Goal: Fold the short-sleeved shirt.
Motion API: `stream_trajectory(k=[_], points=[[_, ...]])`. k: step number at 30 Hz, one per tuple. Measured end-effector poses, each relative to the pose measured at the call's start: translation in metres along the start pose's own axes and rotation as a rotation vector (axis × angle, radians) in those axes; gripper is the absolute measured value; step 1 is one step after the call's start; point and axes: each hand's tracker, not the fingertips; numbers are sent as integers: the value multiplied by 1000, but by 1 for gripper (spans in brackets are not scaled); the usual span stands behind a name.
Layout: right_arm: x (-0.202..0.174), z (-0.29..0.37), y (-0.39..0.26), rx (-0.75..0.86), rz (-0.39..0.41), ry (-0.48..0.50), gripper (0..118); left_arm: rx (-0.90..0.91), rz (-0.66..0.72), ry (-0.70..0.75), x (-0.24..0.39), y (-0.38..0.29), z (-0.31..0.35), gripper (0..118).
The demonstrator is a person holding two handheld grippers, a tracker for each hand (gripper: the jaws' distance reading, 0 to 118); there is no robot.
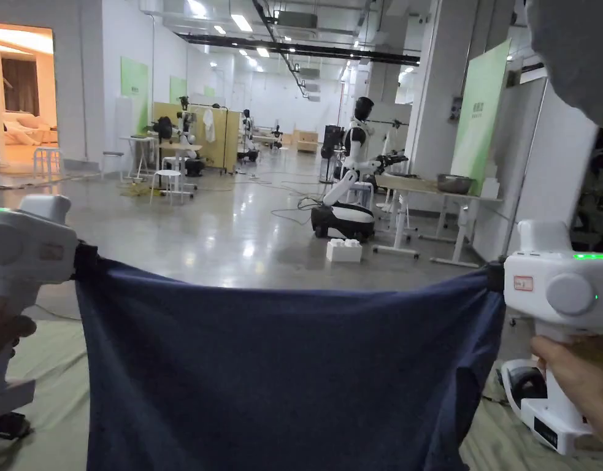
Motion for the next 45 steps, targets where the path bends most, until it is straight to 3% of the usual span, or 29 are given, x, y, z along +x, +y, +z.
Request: stream_trajectory(k=[5, 6, 8, 9, 12, 13, 16, 23, 31, 39, 45], points=[[-8, -12, 52, 49, 23, -23, 7, 46, 15, 17, -6, 55, -9, 6], [-9, -12, 63, 63, 22, -31, 7, 58, 12, 22, -4, 23, -5, 6], [-12, -15, 78, 72, 29, -34, 7, 80, 11, 36, -4, 24, -6, 6], [-14, -17, 85, 77, 37, -40, 7, 101, -1, 38, -17, 63, -22, 6], [-16, -22, 98, 93, 59, -55, 7, 114, 1, 43, -18, 64, -28, 6], [-17, -23, 101, 96, 58, -62, 7, 118, -2, 49, -37, 120, -46, 6], [-19, -24, 94, 95, 48, -63, 7, 113, -23, 66, -43, 123, -60, 6], [-24, -19, 6, 29, 66, -24, 7, 99, -65, 43, 18, -3, -14, 6], [-10, 14, -125, -82, 16, -6, 7, -42, -4, -15, 0, -147, -8, 6], [-1, 107, -203, -117, 8, -9, 7, -73, 36, -37, -19, -220, 51, 6], [0, 173, -247, -185, 47, -10, 7, -83, 6, -38, -16, -263, 112, 6]])
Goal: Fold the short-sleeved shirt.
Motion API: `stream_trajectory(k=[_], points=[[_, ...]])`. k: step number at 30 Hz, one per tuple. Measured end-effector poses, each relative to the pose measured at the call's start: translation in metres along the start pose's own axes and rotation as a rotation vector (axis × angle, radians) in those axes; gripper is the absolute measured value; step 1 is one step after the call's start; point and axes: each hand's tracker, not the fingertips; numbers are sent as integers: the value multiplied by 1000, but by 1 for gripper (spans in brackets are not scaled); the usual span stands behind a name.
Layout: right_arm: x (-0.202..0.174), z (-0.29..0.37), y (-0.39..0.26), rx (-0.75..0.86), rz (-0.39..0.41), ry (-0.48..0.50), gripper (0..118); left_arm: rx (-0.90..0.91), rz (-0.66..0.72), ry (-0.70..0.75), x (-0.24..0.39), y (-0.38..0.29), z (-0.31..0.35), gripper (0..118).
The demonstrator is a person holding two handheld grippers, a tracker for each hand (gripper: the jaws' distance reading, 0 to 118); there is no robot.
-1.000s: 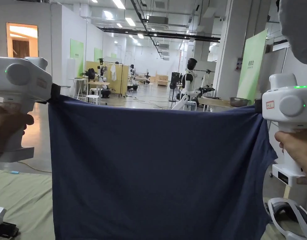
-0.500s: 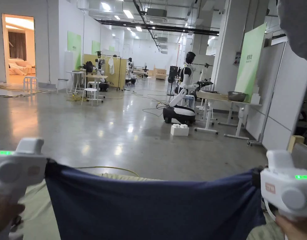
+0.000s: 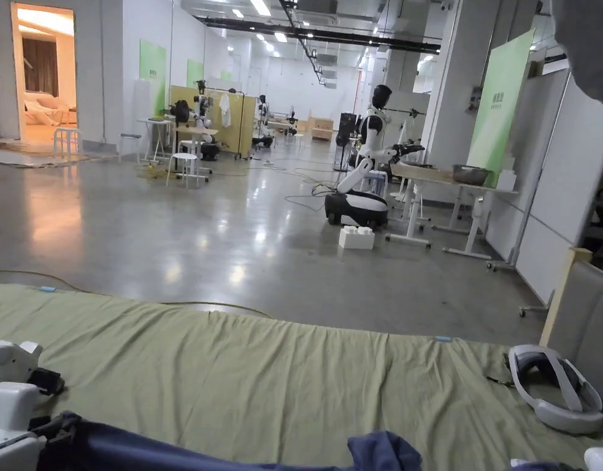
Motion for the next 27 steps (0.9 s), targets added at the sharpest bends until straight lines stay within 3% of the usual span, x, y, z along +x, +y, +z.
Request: stream_trajectory(k=[9, 20, 24, 26, 27], points=[[-10, 42, -103, -232, 55, -1, 7, -233, -2, 23, -13, -110, 30, 6], [-35, 14, -182, -544, 177, 33, 9, -547, 3, 33, -5, -178, 14, 7], [-30, 11, -179, -534, 169, -7, 39, -580, -55, 103, -3, -176, 18, 32], [-26, 14, -169, -513, 131, -21, 57, -566, -66, 106, -4, -171, 22, 45], [-24, 15, -163, -492, 90, -21, 61, -553, -66, 106, -5, -166, 25, 49]])
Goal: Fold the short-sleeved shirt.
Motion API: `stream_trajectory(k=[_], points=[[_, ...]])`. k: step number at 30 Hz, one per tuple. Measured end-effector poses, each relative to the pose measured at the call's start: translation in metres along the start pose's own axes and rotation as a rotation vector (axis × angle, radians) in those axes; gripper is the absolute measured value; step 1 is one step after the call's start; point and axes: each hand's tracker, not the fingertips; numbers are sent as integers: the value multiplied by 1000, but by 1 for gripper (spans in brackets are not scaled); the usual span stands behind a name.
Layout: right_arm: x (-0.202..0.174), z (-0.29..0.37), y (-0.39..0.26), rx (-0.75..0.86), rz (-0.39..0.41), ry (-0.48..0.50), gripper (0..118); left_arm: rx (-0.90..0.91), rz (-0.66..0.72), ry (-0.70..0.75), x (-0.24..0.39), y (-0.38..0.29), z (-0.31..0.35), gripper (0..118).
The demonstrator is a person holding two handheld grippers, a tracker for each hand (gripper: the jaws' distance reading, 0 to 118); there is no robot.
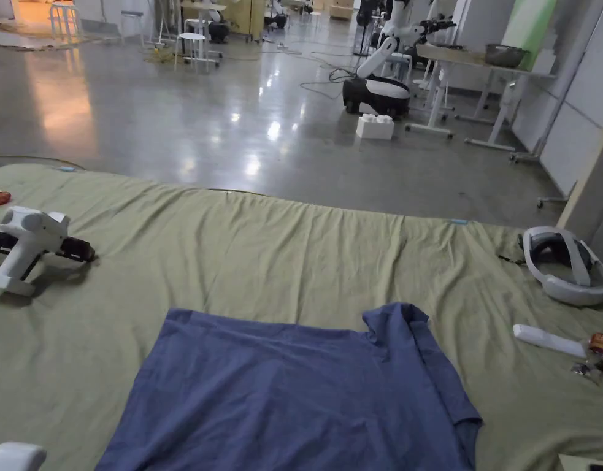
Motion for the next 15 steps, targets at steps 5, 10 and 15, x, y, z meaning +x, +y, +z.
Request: stream_trajectory(k=[5, 10, 15], points=[[1, 22, 28, 184, -101, 50, 61, 194, 37, -52, 4, 19, 20, 49], [-28, 45, 60, 426, -117, 83, 61, 418, 67, -107, 34, 48, 37, 49], [-63, 59, 71, 622, -128, 69, 59, 612, 55, -93, 68, 64, 47, 48]])
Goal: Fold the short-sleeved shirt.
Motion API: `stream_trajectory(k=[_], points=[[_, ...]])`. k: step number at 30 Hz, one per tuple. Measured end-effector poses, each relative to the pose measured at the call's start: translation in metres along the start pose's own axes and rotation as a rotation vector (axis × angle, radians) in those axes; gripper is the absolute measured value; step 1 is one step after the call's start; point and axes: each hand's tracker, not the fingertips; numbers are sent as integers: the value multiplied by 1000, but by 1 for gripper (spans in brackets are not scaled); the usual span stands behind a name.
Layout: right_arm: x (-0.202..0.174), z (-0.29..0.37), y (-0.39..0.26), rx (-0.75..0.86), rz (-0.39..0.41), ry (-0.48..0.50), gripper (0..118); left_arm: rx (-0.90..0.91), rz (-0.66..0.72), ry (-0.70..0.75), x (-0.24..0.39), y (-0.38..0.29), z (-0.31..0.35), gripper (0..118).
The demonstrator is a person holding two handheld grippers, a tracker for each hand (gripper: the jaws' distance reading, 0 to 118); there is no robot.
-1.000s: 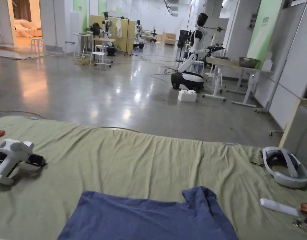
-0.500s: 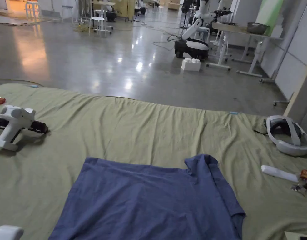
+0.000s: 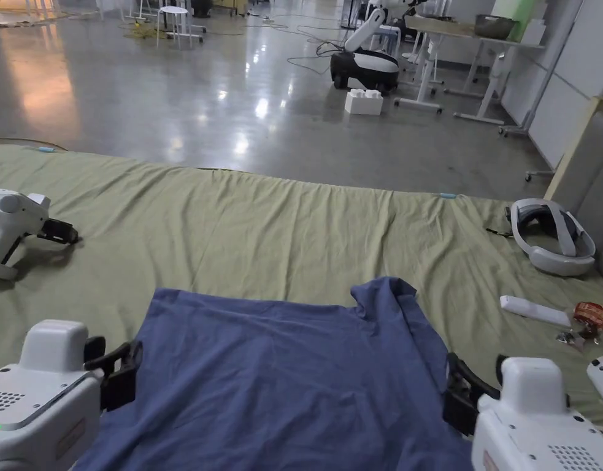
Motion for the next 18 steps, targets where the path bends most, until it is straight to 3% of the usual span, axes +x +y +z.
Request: stream_trajectory(k=[2, 5, 7, 9, 14, 18], points=[[-12, 2, 2, 56, -25, -8, 53, 64, -16, 23, 6, 0, -5, 47], [-26, -1, 2, 91, -67, -10, 18, 140, -41, 37, 18, 4, -4, 25], [-30, -2, 2, 113, -92, 7, 11, 157, -34, 30, 24, 4, -1, 10], [-35, -2, 1, 122, -89, 8, 8, 175, -29, 34, 24, 3, 1, 2], [-40, -2, 2, 137, -72, 25, 5, 161, -32, 41, 25, 3, 6, 1], [-42, -4, 0, 111, -52, 36, 5, -8, 2, 32, -6, -9, 5, 2]])
